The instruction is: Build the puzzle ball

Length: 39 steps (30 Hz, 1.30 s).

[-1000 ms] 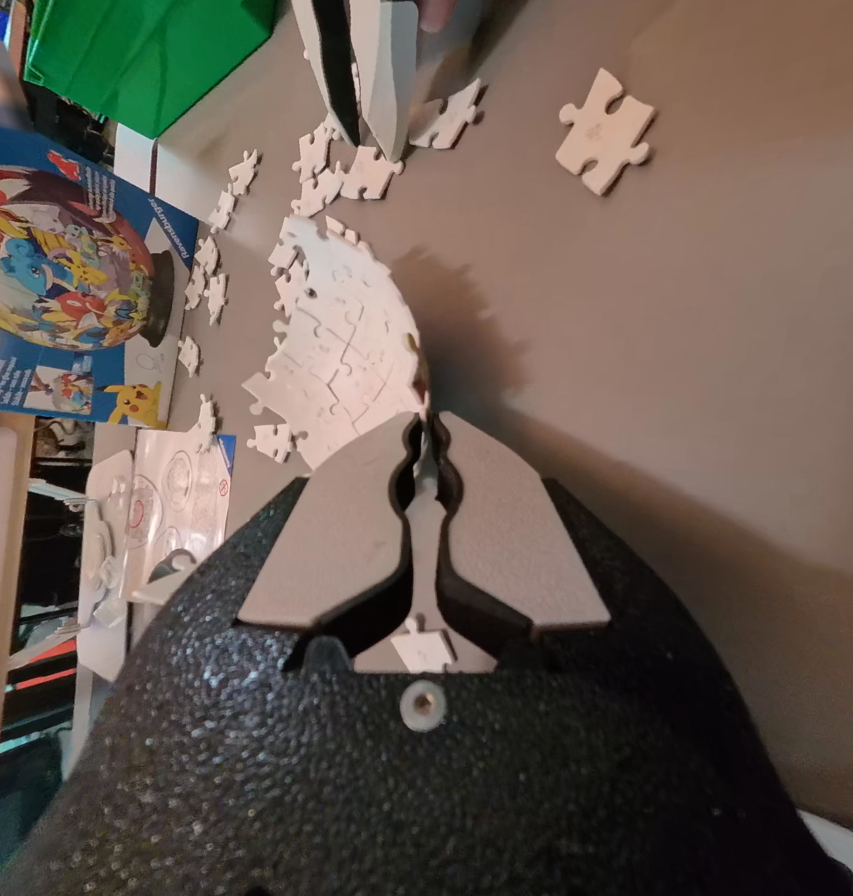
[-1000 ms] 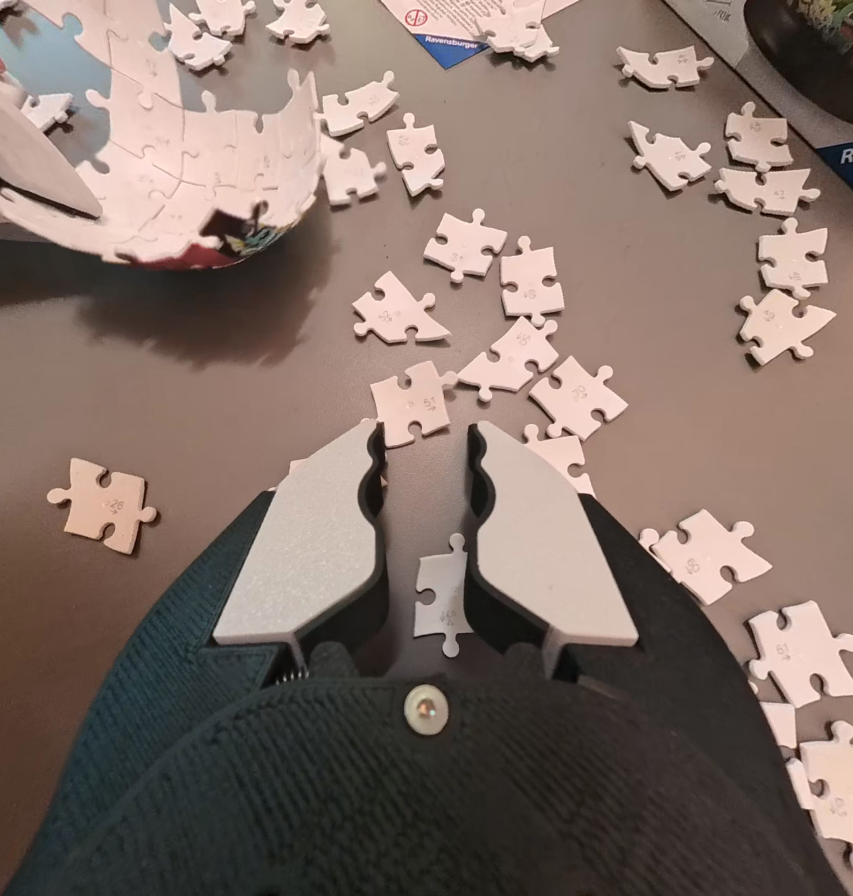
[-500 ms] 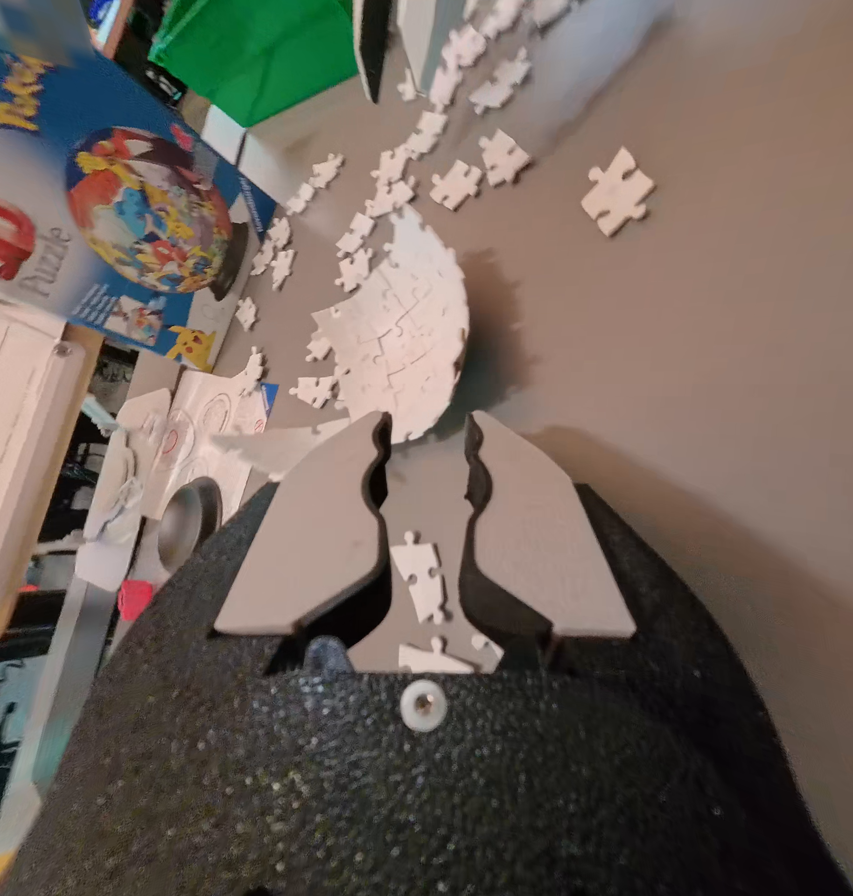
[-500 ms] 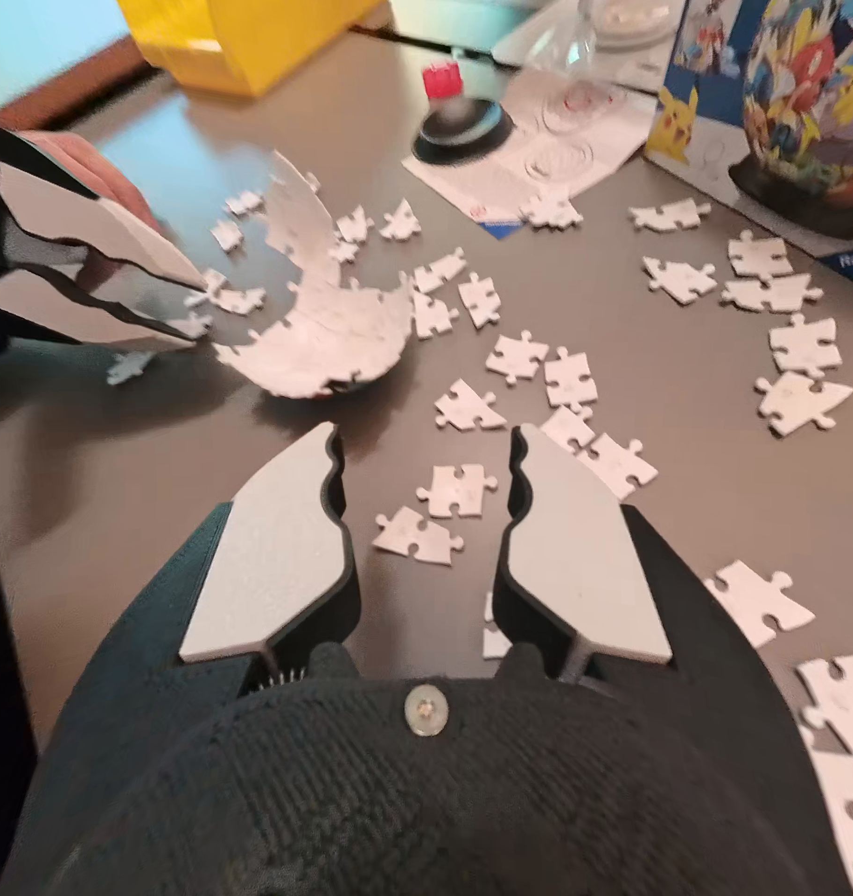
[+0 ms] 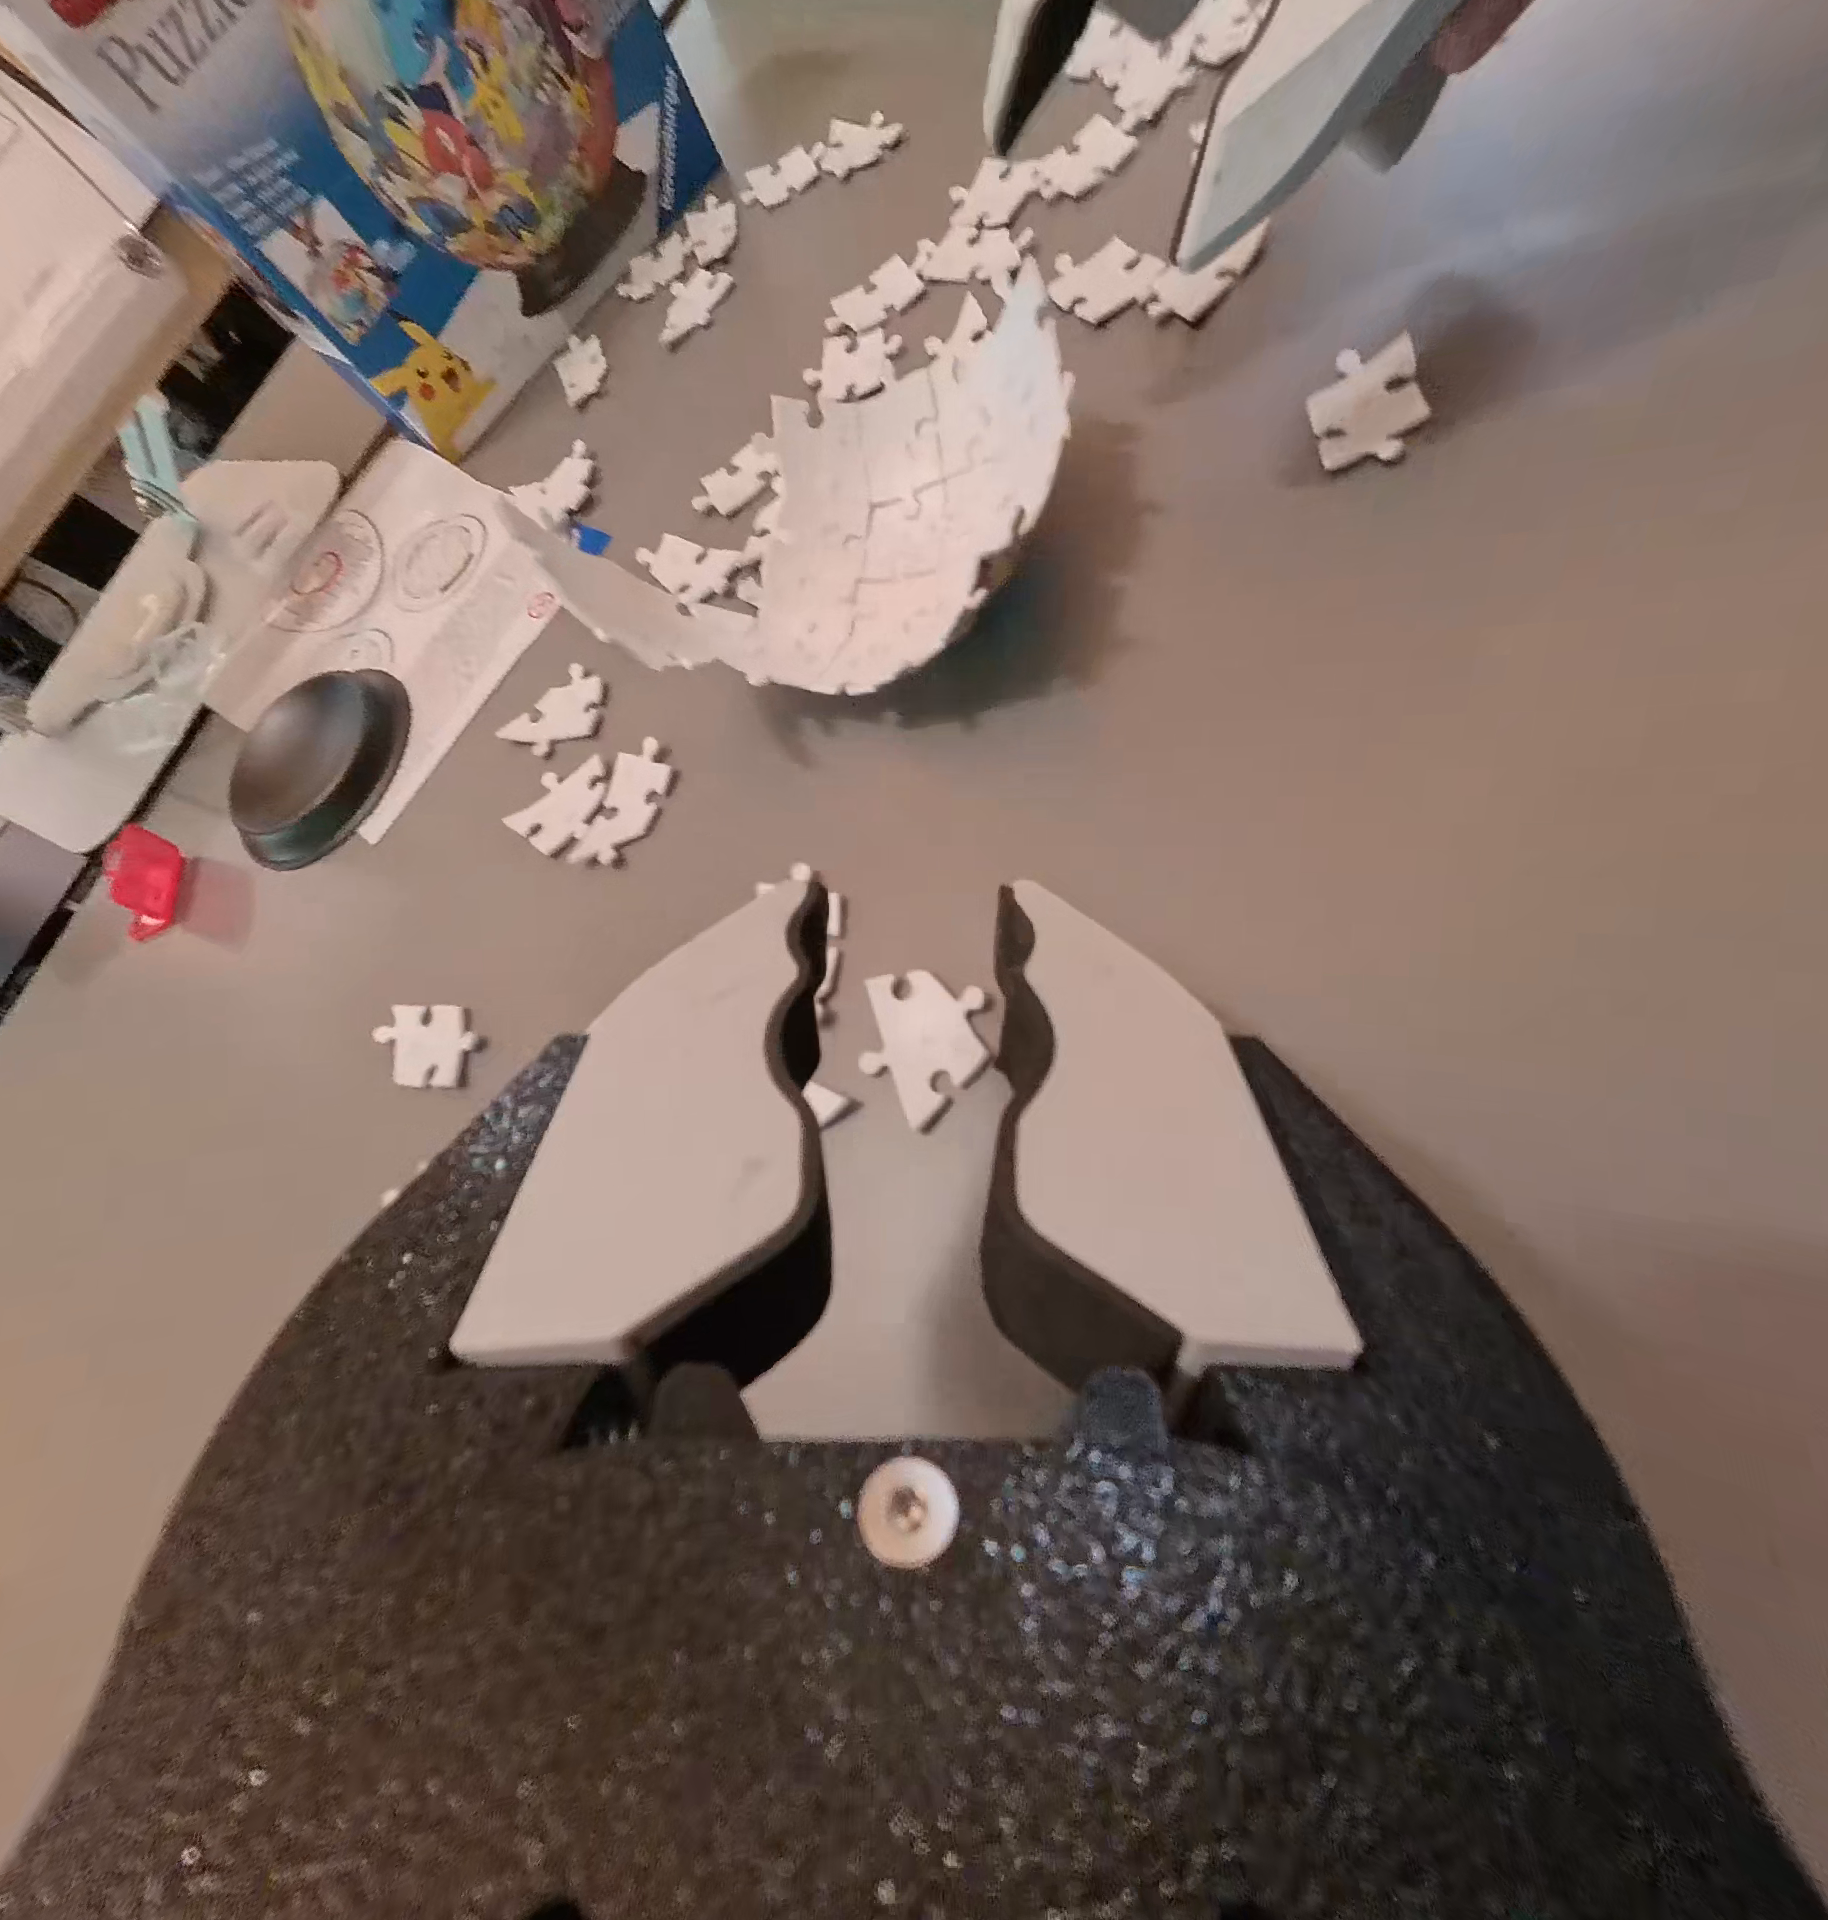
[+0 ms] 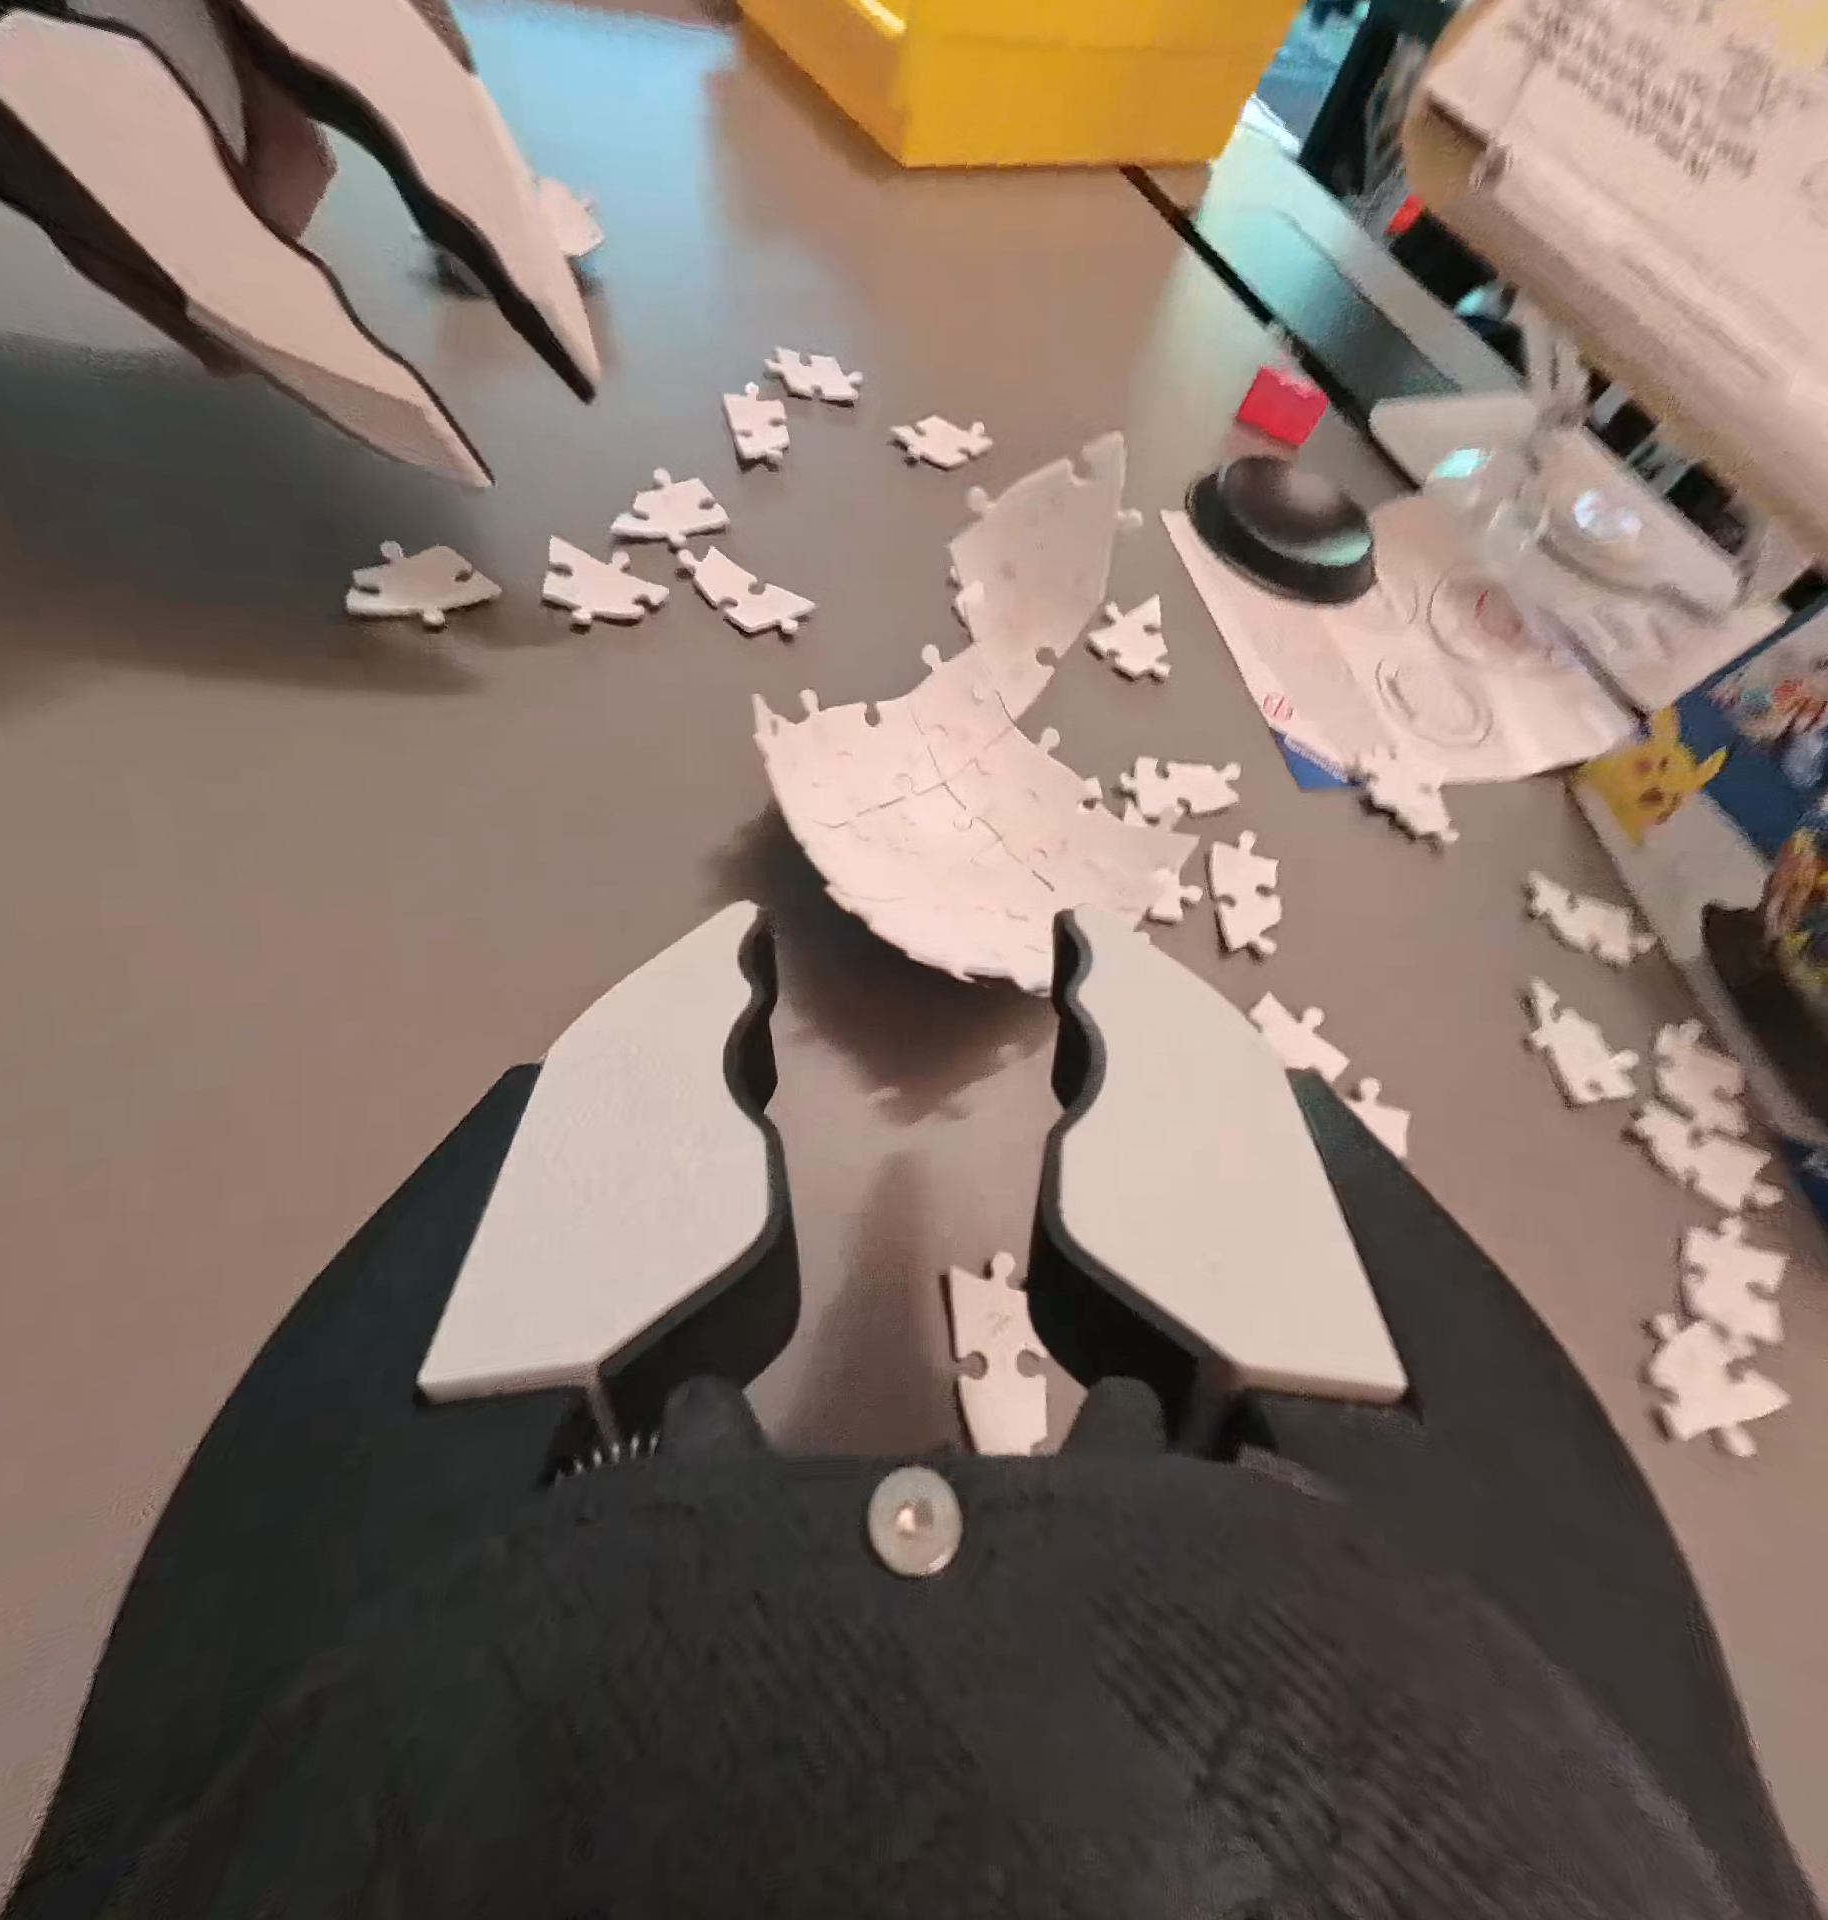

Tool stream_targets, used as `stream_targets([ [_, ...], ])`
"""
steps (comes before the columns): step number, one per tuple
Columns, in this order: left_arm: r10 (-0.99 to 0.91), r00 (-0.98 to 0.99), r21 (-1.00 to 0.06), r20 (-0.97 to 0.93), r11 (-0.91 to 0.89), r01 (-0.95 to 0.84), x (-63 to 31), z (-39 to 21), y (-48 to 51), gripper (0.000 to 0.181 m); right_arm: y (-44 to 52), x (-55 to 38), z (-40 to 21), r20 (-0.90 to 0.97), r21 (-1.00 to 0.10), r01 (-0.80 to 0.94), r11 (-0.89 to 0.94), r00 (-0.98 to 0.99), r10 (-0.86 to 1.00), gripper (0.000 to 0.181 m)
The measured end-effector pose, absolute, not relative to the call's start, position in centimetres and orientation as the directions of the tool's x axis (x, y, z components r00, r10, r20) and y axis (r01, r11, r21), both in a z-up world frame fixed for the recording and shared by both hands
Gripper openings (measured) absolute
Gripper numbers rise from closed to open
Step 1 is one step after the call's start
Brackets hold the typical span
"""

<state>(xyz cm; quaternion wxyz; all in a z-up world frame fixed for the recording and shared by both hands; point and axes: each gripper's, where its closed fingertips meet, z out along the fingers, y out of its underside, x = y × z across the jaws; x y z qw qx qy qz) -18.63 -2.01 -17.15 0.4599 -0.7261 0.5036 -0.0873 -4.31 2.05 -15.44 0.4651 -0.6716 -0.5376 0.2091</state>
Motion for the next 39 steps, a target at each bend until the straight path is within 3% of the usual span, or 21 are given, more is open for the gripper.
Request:
stream_targets([
  [2,-0.818,0.472,-0.753,-0.328,-0.076,-0.654,-18.6,-17.9,-2.3,0.03,1.4,-4.5,-15.4,0.331,-0.817,0.564,0.12,0.289,0.898,0.049],
  [6,-0.811,0.476,-0.73,-0.34,-0.091,-0.677,-19.8,-19.1,-1.6,0.03,1.0,-4.1,-15.8,0.629,-0.641,0.663,0.387,0.165,0.76,0.039],
  [12,-0.789,0.587,-0.819,-0.183,-0.208,-0.535,-22.7,-18.9,1.4,0.029,2.4,-3.3,-15.9,0.775,-0.532,0.682,0.502,0.154,0.613,0.03],
  [17,-0.62,0.776,-0.935,-0.118,-0.194,-0.296,-25.3,-16.3,6.8,0.038,4.4,-2.5,-15.6,0.731,-0.635,0.629,0.448,0.304,0.611,0.031],
  [24,-0.441,0.893,-0.981,-0.086,-0.117,-0.152,-28.0,-13.4,12.4,0.046,7.8,-1.0,-16.5,0.567,-0.782,0.556,0.28,0.449,0.691,0.03],
  [31,-0.361,0.929,-0.996,-0.082,0.006,-0.086,-28.9,-12.1,12.5,0.042,9.0,0.0,-17.2,0.627,-0.735,0.62,0.276,0.466,0.624,0.027],
  [35,-0.327,0.929,-0.985,-0.173,0.08,-0.155,-28.9,-11.6,11.8,0.041,8.6,-0.7,-19.1,0.692,-0.636,0.713,0.296,0.358,0.627,0.025],
  [39,-0.298,0.918,-0.962,-0.263,0.148,-0.228,-28.7,-11.2,11.1,0.039,8.7,-0.5,-18.8,0.686,-0.65,0.701,0.293,0.377,0.622,0.023],
])
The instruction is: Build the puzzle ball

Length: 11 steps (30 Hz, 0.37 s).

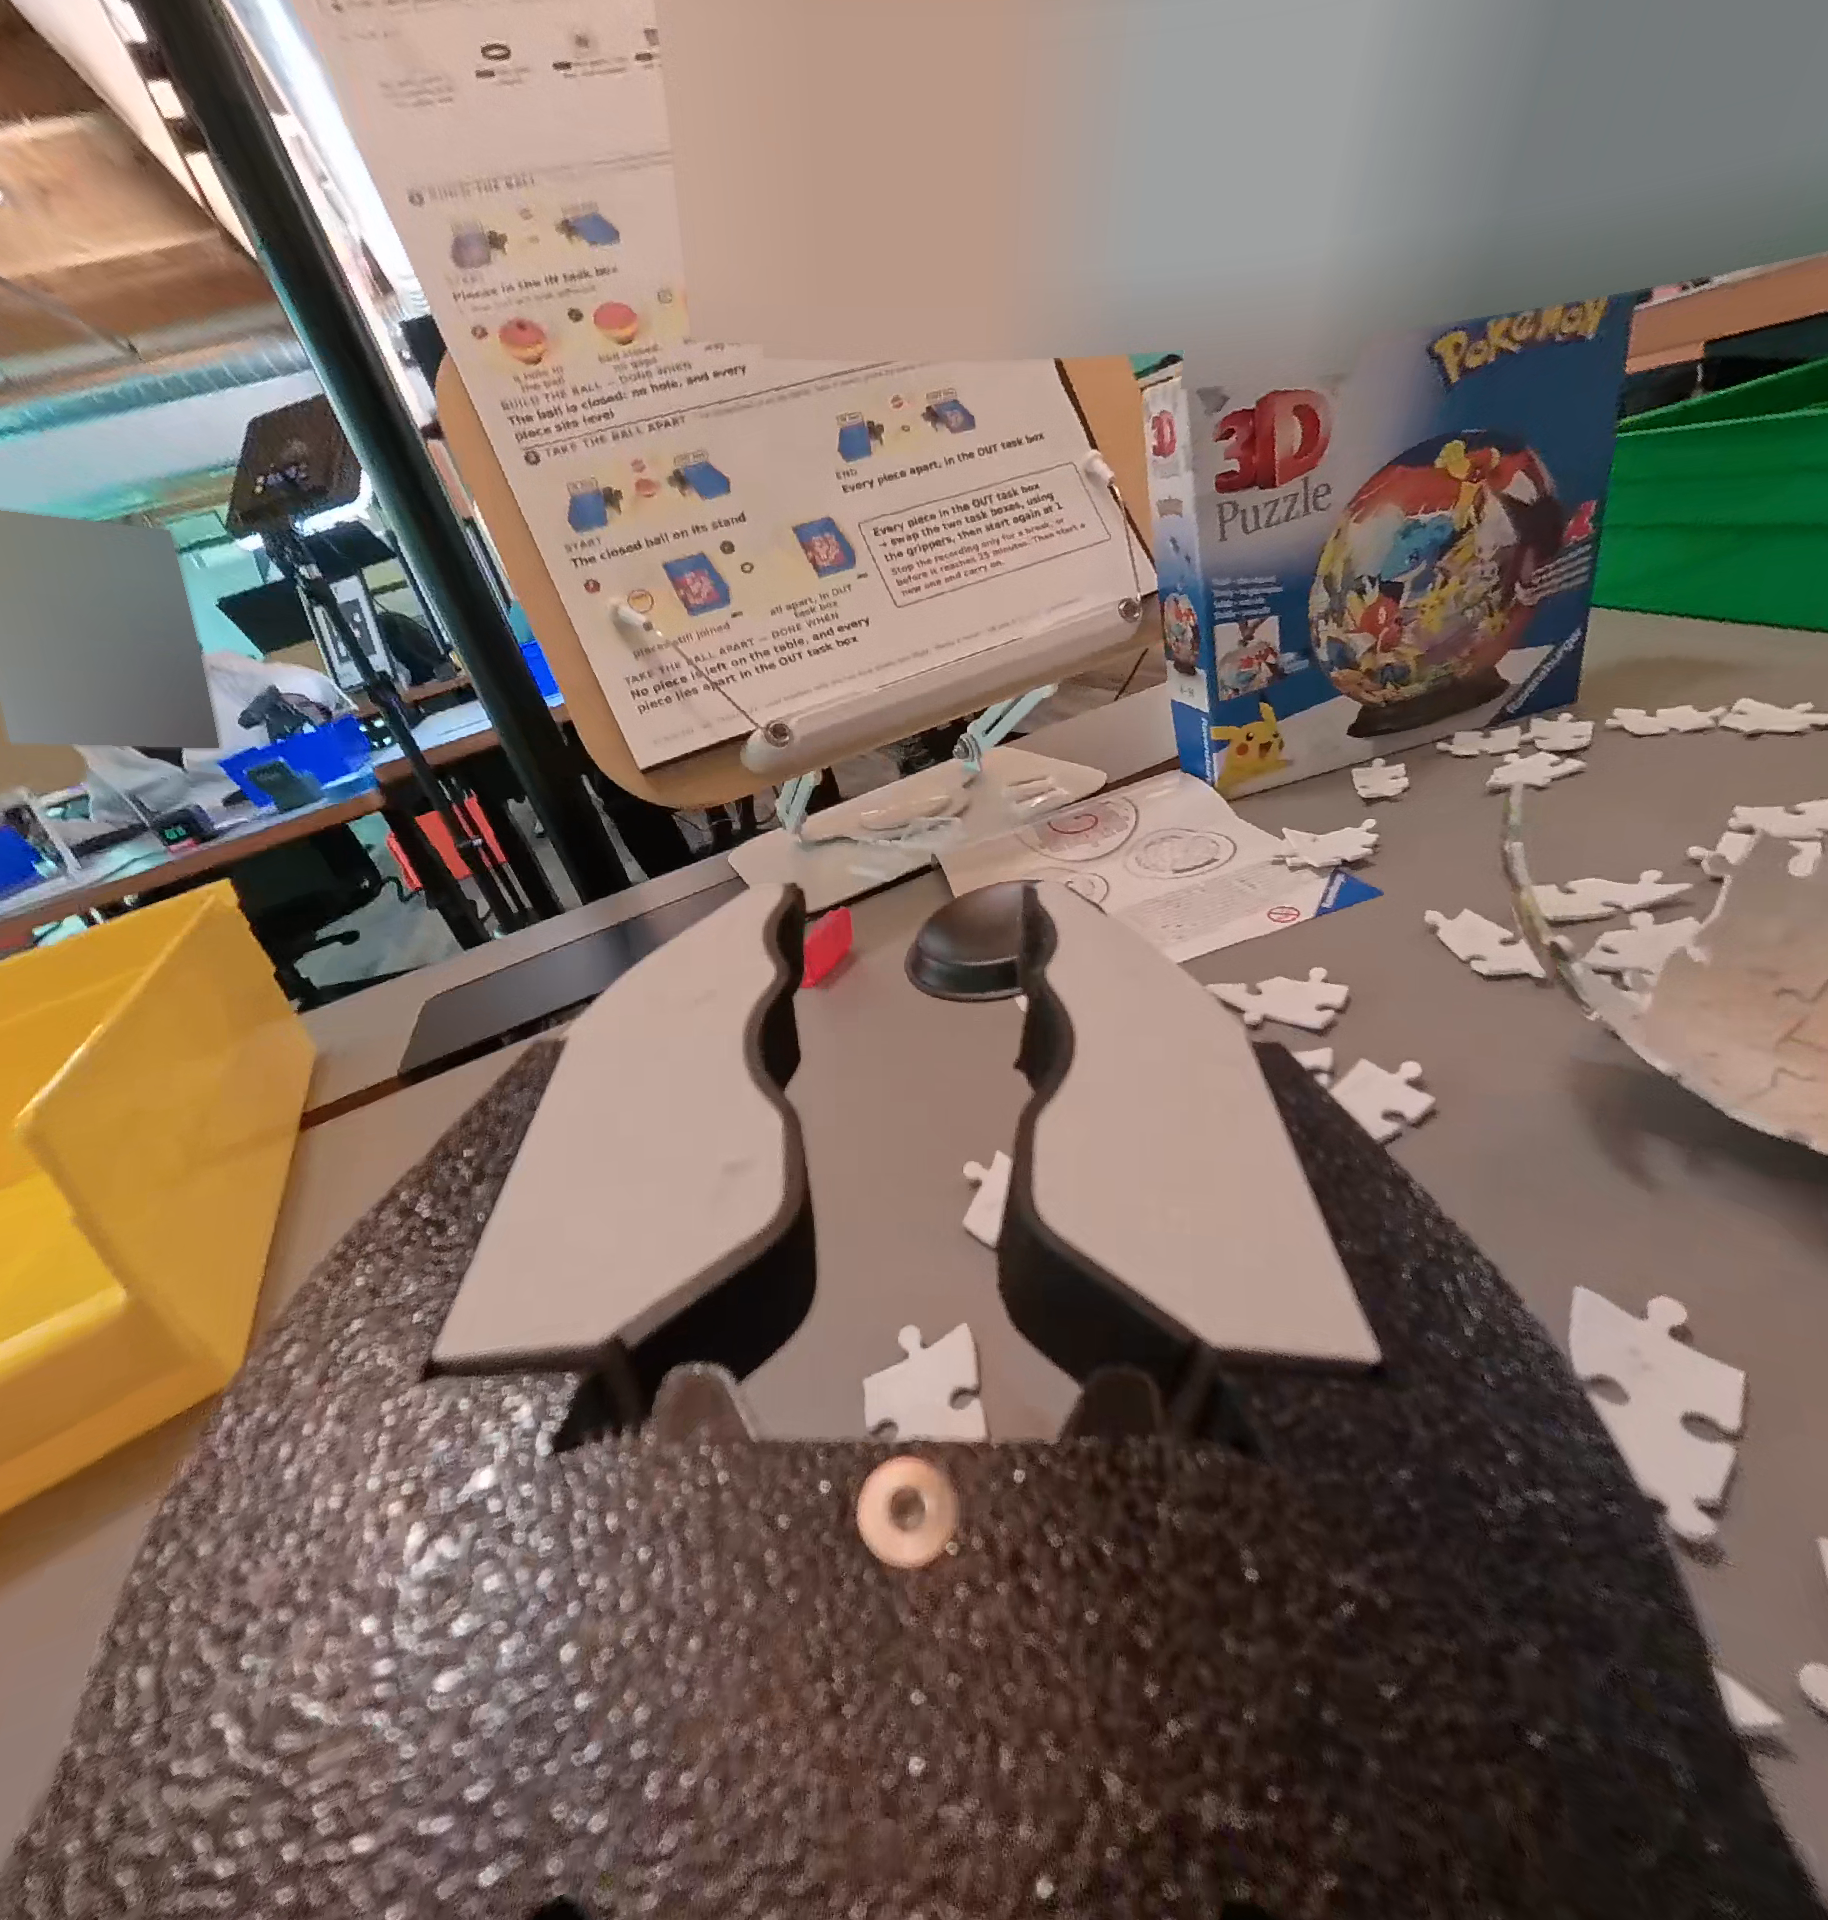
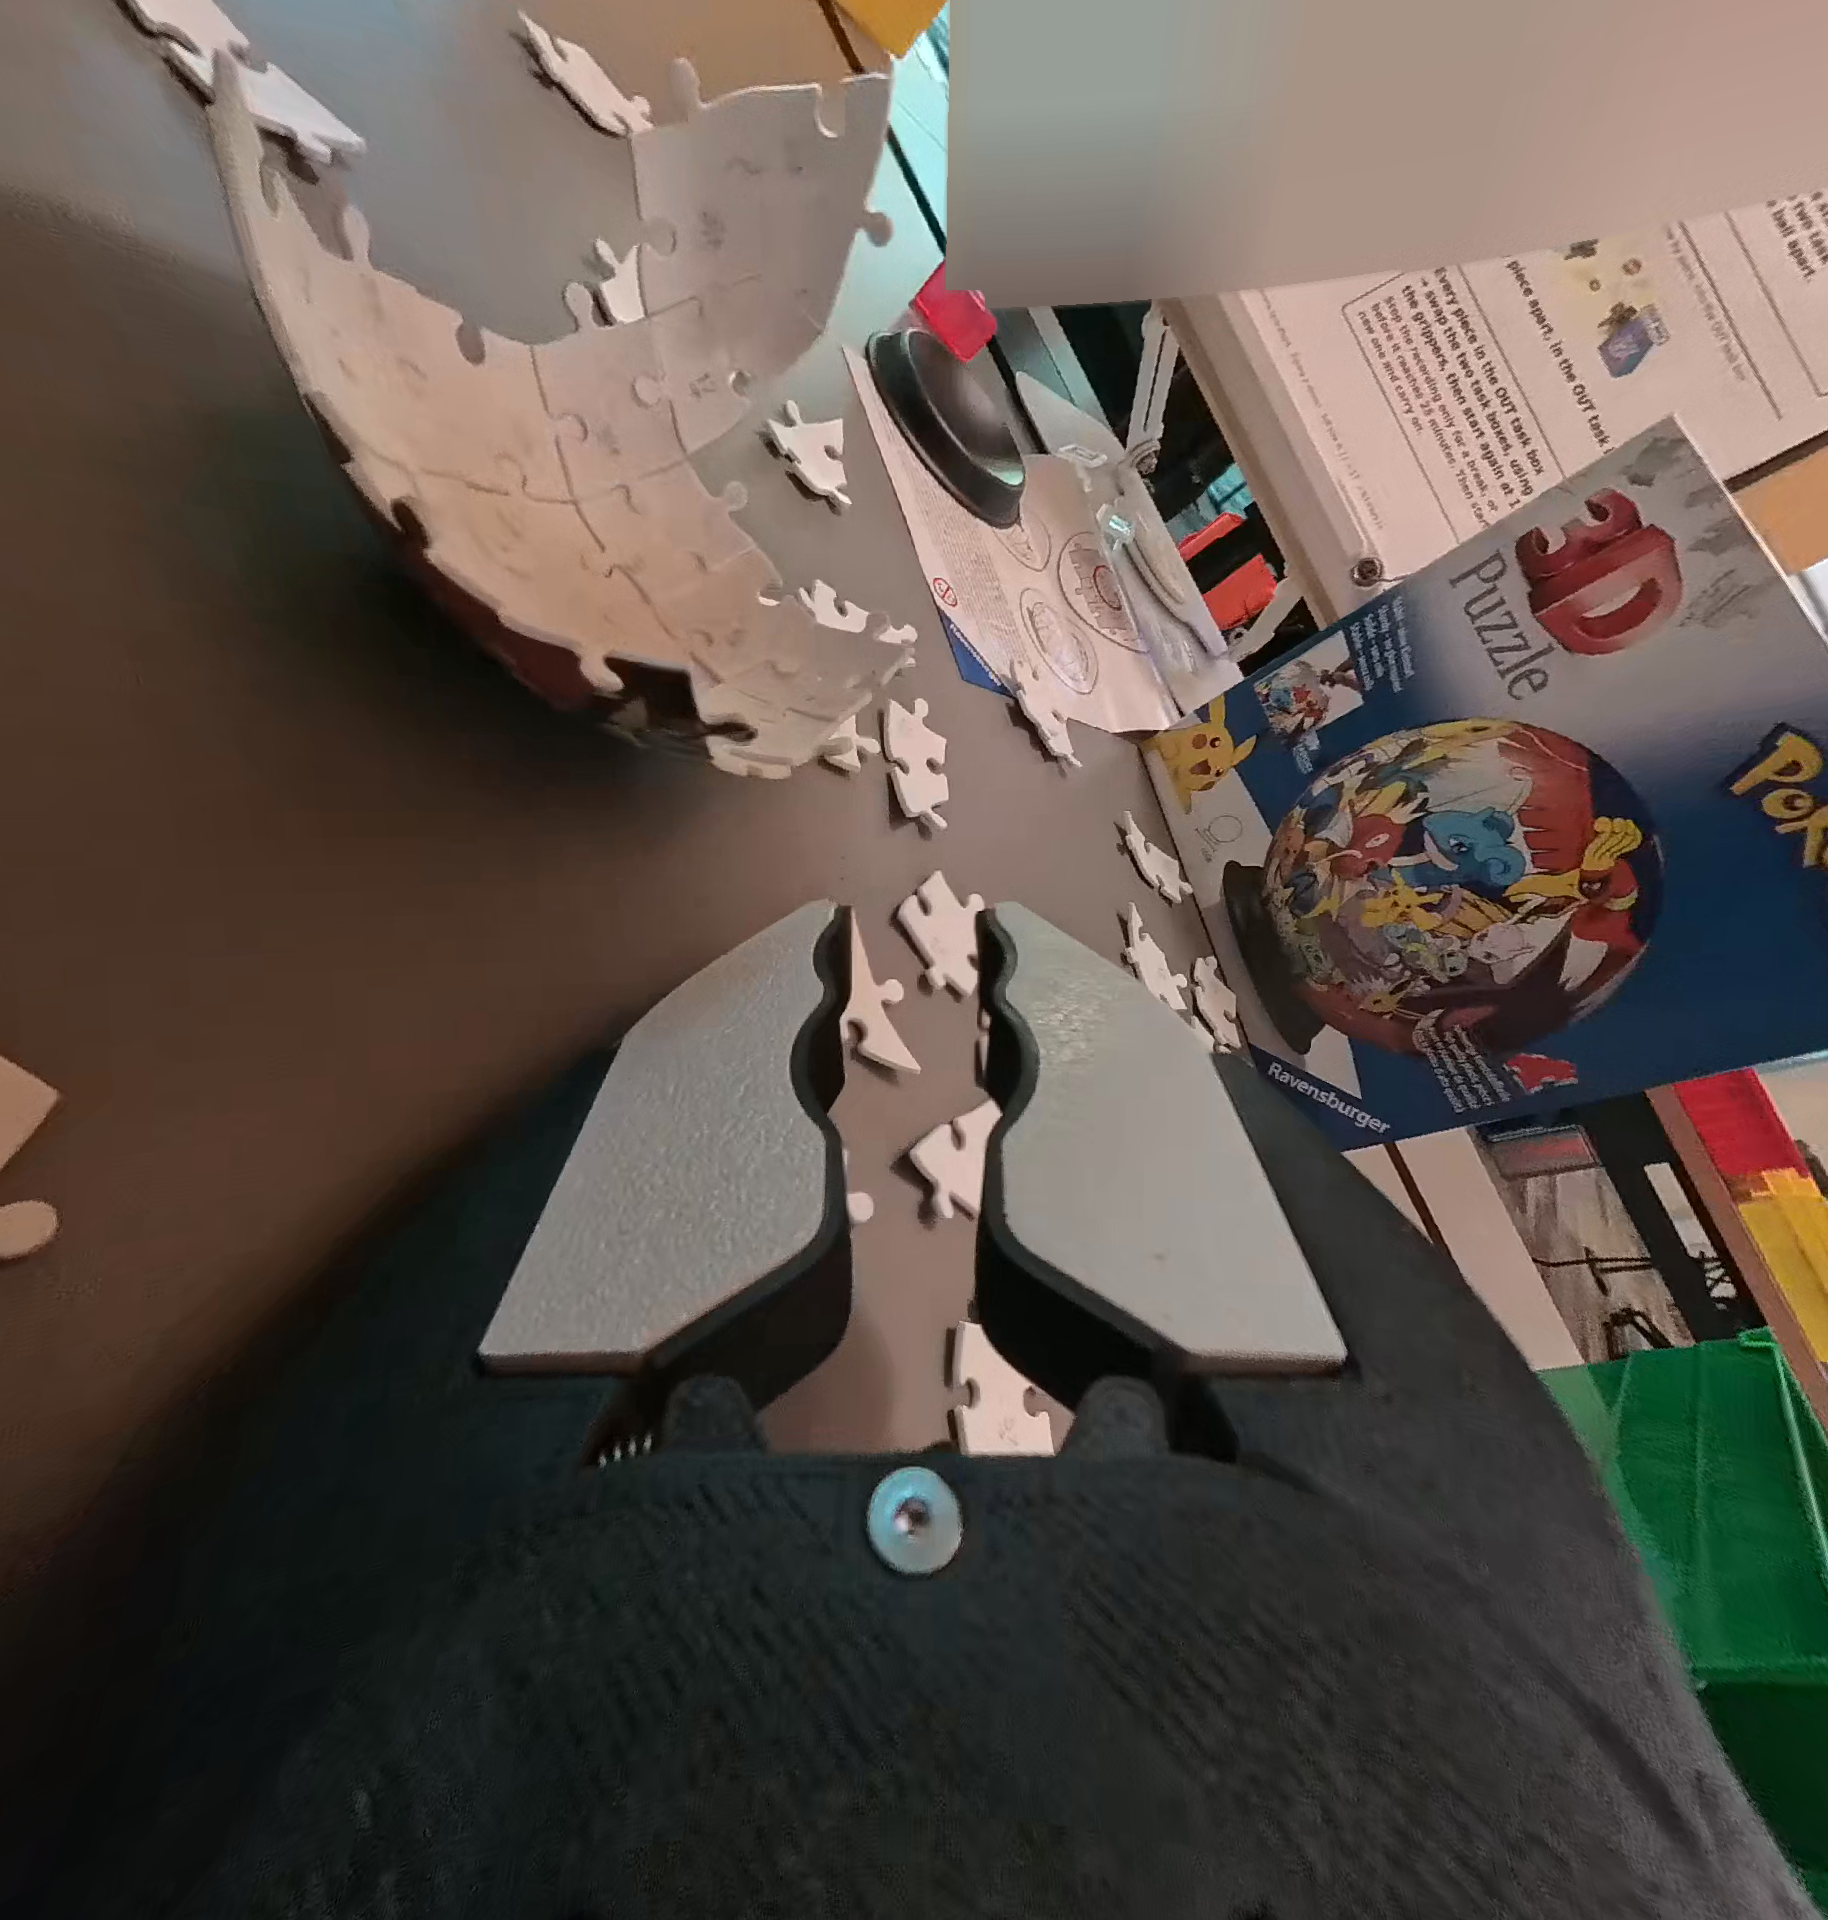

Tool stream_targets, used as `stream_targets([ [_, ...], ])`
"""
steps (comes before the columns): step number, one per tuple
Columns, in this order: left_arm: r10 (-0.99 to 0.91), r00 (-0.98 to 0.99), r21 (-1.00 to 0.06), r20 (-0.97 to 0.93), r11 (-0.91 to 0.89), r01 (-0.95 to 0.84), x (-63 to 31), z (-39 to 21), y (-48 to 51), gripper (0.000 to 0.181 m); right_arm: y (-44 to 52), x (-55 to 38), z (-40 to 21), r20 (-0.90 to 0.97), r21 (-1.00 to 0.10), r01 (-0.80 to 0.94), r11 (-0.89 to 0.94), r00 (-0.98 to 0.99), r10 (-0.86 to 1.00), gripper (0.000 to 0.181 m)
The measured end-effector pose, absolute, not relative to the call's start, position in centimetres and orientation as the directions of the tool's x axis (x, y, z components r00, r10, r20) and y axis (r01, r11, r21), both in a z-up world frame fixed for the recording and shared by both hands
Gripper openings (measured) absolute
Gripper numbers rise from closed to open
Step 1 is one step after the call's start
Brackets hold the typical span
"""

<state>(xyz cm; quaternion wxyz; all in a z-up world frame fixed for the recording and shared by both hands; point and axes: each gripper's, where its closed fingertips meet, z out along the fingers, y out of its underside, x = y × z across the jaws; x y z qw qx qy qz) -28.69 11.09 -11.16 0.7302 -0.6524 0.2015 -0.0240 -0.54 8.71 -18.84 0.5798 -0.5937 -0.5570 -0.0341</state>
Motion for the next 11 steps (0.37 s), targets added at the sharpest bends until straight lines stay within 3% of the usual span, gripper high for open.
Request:
stream_targets([
  [11,-0.231,0.911,-0.937,-0.341,0.166,-0.308,-29.54,-11.41,10.61,0.04,8.72,-0.61,-19.23,0.703,-0.626,0.722,0.295,0.357,0.616,0.024],
])
